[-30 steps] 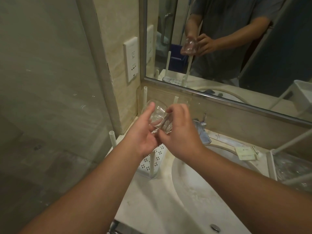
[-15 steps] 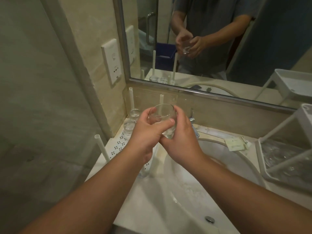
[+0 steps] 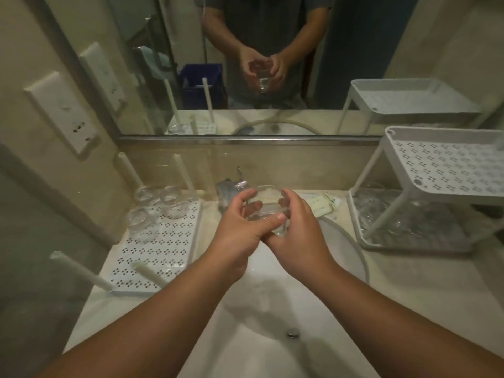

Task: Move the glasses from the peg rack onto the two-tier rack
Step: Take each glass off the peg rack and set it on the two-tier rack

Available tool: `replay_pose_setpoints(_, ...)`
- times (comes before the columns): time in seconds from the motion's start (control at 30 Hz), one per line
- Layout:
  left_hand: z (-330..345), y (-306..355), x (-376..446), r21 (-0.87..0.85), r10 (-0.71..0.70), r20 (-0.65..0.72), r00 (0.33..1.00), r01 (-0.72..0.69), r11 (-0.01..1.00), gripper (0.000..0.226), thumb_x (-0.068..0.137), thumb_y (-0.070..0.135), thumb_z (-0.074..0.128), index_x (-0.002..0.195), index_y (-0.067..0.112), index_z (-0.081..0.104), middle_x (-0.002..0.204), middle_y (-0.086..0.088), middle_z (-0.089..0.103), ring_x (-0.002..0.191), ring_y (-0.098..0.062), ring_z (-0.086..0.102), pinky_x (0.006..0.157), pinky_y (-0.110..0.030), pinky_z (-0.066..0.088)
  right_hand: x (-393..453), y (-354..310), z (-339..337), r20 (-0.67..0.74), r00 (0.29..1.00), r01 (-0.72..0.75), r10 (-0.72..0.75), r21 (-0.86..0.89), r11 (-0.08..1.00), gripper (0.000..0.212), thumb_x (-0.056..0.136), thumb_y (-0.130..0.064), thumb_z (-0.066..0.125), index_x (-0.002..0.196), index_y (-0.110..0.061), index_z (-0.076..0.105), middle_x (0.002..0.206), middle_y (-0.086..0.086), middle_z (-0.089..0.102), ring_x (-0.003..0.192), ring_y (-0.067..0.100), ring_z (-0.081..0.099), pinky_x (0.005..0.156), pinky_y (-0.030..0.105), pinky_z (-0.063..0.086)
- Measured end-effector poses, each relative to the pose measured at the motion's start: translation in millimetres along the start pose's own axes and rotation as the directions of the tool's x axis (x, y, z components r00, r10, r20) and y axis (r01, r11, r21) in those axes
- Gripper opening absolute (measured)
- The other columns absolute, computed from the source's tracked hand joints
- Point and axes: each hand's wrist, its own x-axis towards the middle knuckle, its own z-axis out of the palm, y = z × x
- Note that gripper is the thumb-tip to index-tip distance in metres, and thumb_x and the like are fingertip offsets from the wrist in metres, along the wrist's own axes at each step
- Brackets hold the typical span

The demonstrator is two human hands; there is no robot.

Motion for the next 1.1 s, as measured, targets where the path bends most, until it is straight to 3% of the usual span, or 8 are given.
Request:
replay_pose_setpoints(0.13,52,-21,5,0.081,-0.045,0.071,0.996,0.039,0.996,0.076,0.058,0.017,0.088,0.124,0.035,0.055,0.128,0.002,0.06,0.115,-0.019,0.065,0.099,-0.044,0.054,-11,39,-40,-0.049,0.996,-0.071,0.071,-0.01,0.997,0.086,0.075,-0.028,0.076,0.148,-0.03,0.03,0.136,-0.01,0.046,0.121,0.005,0.047,0.087,0.006,0.033)
replay_pose_setpoints(0.27,103,-44,9,0.139,-0.103,0.135,0.985,0.084,0.987,0.077,0.069,0.009,0.089,0.132,0.033,0.053,0.13,0.005,0.059,0.115,-0.016,0.064,0.102,-0.044,0.052,-21,77,-81,-0.072,0.985,-0.155,0.156,0.019,0.988,0.088,0.075,-0.026,0.078,0.148,-0.032,0.029,0.135,-0.011,0.047,0.121,0.005,0.048,0.097,0.023,0.043)
replay_pose_setpoints(0.47,176,-77,19,0.254,-0.161,0.224,0.961,0.102,0.962,0.077,0.071,0.013,0.088,0.135,0.035,0.05,0.133,0.01,0.055,0.107,-0.003,0.066,0.075,-0.02,0.052,-33,131,-137,-0.129,0.957,-0.255,0.261,0.059,0.965,0.088,0.073,-0.026,0.08,0.146,-0.032,0.033,0.132,-0.013,0.05,0.116,0.008,0.054,0.094,0.033,0.051)
replay_pose_setpoints(0.53,200,-86,22,0.278,-0.175,0.263,0.949,0.099,0.955,0.08,0.068,0.014,0.089,0.134,0.035,0.05,0.126,0.013,0.055,0.094,0.01,0.067,0.077,-0.019,0.053,-36,149,-154,-0.161,0.947,-0.273,0.279,0.058,0.96,0.087,0.071,-0.025,0.081,0.145,-0.031,0.035,0.134,-0.012,0.051,0.116,0.009,0.055,0.095,0.032,0.051)
replay_pose_setpoints(0.6,224,-95,24,0.325,-0.179,0.296,0.938,0.078,0.943,0.086,0.058,0.022,0.09,0.133,0.036,0.05,0.124,0.013,0.055,0.098,0.01,0.065,0.083,-0.021,0.055,-39,168,-171,-0.191,0.936,-0.29,0.295,0.055,0.955,0.085,0.07,-0.023,0.082,0.142,-0.031,0.038,0.134,-0.011,0.052,0.117,0.01,0.056,0.095,0.033,0.051)
replay_pose_setpoints(0.73,267,-113,31,0.431,-0.164,0.331,0.929,0.006,0.903,0.066,0.06,0.021,0.088,0.112,0.048,0.056,0.11,0.02,0.058,0.086,0.01,0.066,0.065,-0.012,0.053,-42,205,-201,-0.249,0.91,-0.329,0.33,0.048,0.943,0.083,0.069,-0.022,0.083,0.14,-0.032,0.04,0.132,-0.009,0.055,0.117,0.012,0.058,0.092,0.035,0.053)
replay_pose_setpoints(0.93,325,-142,48,0.578,-0.156,0.333,0.93,-0.07,0.813,0.094,0.055,0.034,0.085,0.142,0.032,0.05,0.127,0.006,0.06,0.109,-0.016,0.065,0.092,-0.039,0.058,-39,257,-234,-0.312,0.882,-0.366,0.352,0.016,0.931,0.088,0.07,-0.02,0.081,0.145,-0.027,0.035,0.143,-0.002,0.049,0.126,0.017,0.051,0.097,0.031,0.048)
replay_pose_setpoints(1.1,357,-161,65,0.549,-0.193,0.34,0.92,-0.028,0.835,0.082,0.072,0.023,0.086,0.142,0.03,0.043,0.126,0.012,0.056,0.102,0.001,0.062,0.079,-0.022,0.056,-29,300,-254,-0.377,0.853,-0.384,0.361,0.015,0.923,0.09,0.071,-0.017,0.083,0.144,-0.028,0.032,0.144,0.001,0.05,0.125,0.018,0.053,0.09,0.023,0.045)
